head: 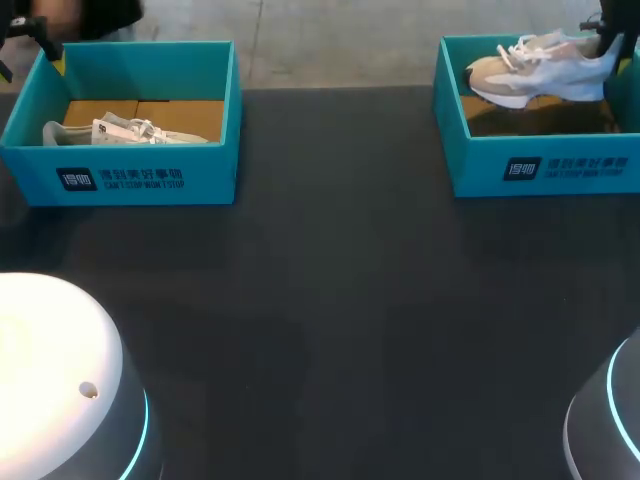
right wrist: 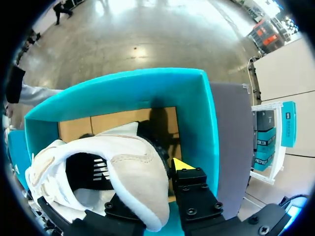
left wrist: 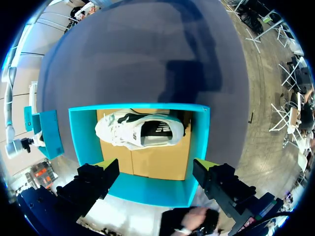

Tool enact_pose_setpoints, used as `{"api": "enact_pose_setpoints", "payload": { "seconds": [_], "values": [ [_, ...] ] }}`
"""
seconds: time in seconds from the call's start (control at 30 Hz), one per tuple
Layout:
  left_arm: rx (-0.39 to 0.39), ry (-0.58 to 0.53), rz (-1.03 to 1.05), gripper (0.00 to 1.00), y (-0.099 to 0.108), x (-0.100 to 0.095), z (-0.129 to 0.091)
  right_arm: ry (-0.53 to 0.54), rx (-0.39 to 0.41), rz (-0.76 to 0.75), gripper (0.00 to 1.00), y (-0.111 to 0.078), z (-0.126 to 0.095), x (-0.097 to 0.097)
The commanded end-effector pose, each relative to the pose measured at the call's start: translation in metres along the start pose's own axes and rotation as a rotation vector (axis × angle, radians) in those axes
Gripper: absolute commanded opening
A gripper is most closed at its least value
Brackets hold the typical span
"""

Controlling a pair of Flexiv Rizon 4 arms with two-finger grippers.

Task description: Take the shoe out of the shoebox, open the shoe tongue, remove and reinsert the insole, then place the shoe into the shoebox

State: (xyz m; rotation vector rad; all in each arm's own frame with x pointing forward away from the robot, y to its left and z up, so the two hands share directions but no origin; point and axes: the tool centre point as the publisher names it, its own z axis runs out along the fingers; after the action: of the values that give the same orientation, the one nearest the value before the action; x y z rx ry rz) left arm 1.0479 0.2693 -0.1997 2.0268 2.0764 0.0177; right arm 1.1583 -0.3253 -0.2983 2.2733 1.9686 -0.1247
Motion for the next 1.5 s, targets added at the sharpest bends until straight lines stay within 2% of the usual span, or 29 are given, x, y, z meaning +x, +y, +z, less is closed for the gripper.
{"api": "enact_pose_setpoints", "payload": {
  "seconds": [0.03, 0.6, 0.97, 1.2, 1.5],
  "values": [
    [-0.002, 0.003, 0.001, 1.00, -0.001, 0.000, 0.000, -0.007, -0.070, -0.004, 0.00, -0.027, -0.036, 0.003],
    [-0.002, 0.003, 0.001, 1.00, -0.001, 0.000, 0.000, -0.032, -0.157, -0.045, 0.00, -0.041, -0.108, 0.014],
    [-0.002, 0.003, 0.001, 1.00, -0.001, 0.000, 0.000, -0.057, -0.193, -0.066, 0.00, -0.047, -0.141, 0.015],
    [-0.002, 0.003, 0.001, 1.00, -0.001, 0.000, 0.000, -0.054, -0.203, -0.070, 0.00, -0.051, -0.152, 0.017],
    [-0.002, 0.003, 0.001, 1.00, -0.001, 0.000, 0.000, -0.054, -0.203, -0.070, 0.00, -0.051, -0.152, 0.017]
  ]
}}
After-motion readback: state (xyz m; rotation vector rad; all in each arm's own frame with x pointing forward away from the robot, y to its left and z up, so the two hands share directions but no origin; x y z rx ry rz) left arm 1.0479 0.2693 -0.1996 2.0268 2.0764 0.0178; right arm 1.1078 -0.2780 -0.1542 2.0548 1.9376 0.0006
